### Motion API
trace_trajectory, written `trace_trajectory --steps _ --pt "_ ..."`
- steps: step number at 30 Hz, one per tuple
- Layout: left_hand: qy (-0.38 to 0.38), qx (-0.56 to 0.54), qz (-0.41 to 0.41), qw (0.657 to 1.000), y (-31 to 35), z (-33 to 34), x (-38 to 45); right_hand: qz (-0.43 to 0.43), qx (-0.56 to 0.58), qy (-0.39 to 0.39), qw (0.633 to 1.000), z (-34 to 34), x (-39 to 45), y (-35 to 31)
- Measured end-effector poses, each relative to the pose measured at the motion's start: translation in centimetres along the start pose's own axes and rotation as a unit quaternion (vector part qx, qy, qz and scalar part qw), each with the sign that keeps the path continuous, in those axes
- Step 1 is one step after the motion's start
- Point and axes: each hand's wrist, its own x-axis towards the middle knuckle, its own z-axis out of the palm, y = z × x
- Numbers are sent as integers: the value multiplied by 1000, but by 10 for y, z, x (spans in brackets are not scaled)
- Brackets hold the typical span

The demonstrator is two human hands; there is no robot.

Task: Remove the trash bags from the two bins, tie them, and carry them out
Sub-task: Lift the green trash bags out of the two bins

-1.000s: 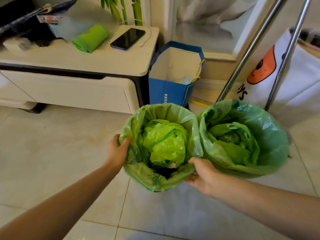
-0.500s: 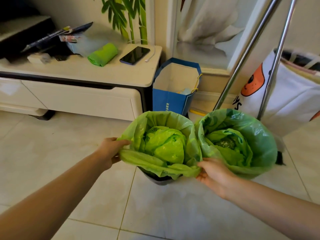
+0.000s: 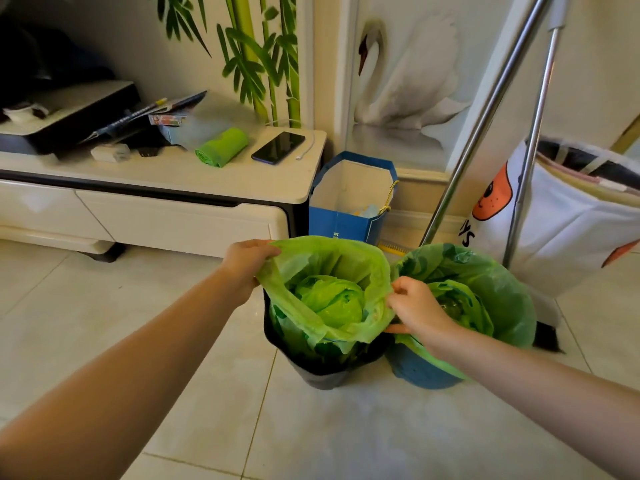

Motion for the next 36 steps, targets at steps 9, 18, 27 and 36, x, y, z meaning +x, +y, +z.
trace_trajectory --steps 9,18,27,36 --pt "74 25 -4 997 -20 -61 -31 11 -164 -28 986 -44 -41 29" --pt "46 40 -47 997 -39 -78 -53 101 -15 -35 994 -32 -24 6" --pt "46 135 -11 990 -31 -74 -63 16 -90 3 996 -9 -2 -16" --pt "122 113 31 986 -31 -91 -61 15 -123 51 991 -62 -29 12"
